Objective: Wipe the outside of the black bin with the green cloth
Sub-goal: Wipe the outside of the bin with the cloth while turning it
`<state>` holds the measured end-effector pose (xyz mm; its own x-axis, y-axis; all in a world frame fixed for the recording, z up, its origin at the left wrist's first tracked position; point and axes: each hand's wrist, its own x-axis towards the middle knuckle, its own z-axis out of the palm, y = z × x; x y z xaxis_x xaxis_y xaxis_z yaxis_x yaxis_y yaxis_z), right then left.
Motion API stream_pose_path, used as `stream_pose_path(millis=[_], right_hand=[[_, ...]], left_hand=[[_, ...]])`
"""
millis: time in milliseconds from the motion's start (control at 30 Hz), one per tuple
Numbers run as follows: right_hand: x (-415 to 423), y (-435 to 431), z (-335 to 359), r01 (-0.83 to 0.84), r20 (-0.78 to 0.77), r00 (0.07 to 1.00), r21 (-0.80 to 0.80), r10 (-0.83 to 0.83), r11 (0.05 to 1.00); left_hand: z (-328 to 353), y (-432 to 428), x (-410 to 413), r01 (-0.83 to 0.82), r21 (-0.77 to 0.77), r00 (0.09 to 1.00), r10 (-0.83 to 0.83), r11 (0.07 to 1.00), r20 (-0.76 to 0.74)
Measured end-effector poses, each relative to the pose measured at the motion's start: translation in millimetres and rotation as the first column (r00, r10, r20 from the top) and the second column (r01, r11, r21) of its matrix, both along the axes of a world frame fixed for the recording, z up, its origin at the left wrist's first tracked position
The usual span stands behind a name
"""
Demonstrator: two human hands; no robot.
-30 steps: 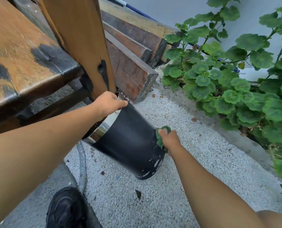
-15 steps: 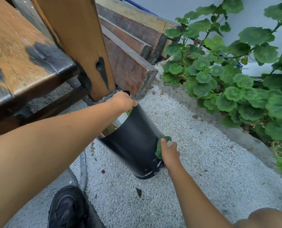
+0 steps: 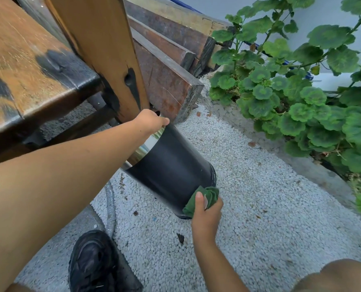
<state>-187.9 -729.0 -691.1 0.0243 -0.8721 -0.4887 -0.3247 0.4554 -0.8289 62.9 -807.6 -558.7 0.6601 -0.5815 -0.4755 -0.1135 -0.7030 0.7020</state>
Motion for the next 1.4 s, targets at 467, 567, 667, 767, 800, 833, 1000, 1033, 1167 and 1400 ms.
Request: stream_pose_path(millis=[467, 567, 667, 767, 800, 833, 1000, 1033, 1167, 1400], right_hand=[[11.6, -184.4, 39.2, -0.240, -0.178, 0.936, 0.302, 0.302, 0.922], [23.6, -216.9, 40.4, -0.307, -0.204, 0.893, 0.374, 0.401, 0.875], [33.9, -229.8, 37.4, -0.310, -0.222, 0.879, 0.408, 0.422, 0.859], [40.6, -224.9, 20.6, -0.314, -0.189, 0.880, 0.457, 0.436, 0.832], [42.8, -221.7, 12.8, -0.308, -0.182, 0.889, 0.444, 0.421, 0.842], [45.1, -217.8, 5.9, -0.303, -0.192, 0.895, 0.402, 0.403, 0.864], [54.8, -208.8, 9.5, -0.358, -0.246, 0.884, 0.187, 0.397, 0.915], [55.4, -207.6, 10.3, -0.368, -0.249, 0.881, 0.172, 0.402, 0.914], [50.1, -200.3, 8.9, -0.344, -0.248, 0.895, 0.145, 0.370, 0.928], [26.3, -153.5, 16.9, -0.280, -0.249, 0.929, 0.015, 0.275, 0.960]], left_hand=[[26.6, 24.0, 5.6, 0.266, -0.112, 0.964, -0.261, 0.957, 0.057], [23.6, 31.4, 13.1, 0.267, -0.193, 0.960, -0.244, 0.944, 0.137], [25.9, 32.9, 18.9, 0.275, -0.232, 0.959, -0.248, 0.933, 0.138], [12.7, 35.5, 13.6, 0.307, -0.194, 0.946, -0.276, 0.932, 0.169], [5.4, 37.1, 12.1, 0.309, -0.159, 0.940, -0.275, 0.938, 0.203], [-1.0, 39.1, 11.9, 0.302, -0.138, 0.935, -0.265, 0.943, 0.235], [-12.9, 36.3, 25.9, 0.174, -0.126, 0.961, -0.140, 0.977, 0.238], [-13.7, 35.5, 26.7, 0.167, -0.119, 0.961, -0.135, 0.979, 0.243], [-16.2, 31.2, 23.9, 0.141, -0.137, 0.970, -0.109, 0.980, 0.218], [-9.6, 28.2, 17.5, 0.176, -0.111, 0.957, -0.143, 0.978, 0.252]])
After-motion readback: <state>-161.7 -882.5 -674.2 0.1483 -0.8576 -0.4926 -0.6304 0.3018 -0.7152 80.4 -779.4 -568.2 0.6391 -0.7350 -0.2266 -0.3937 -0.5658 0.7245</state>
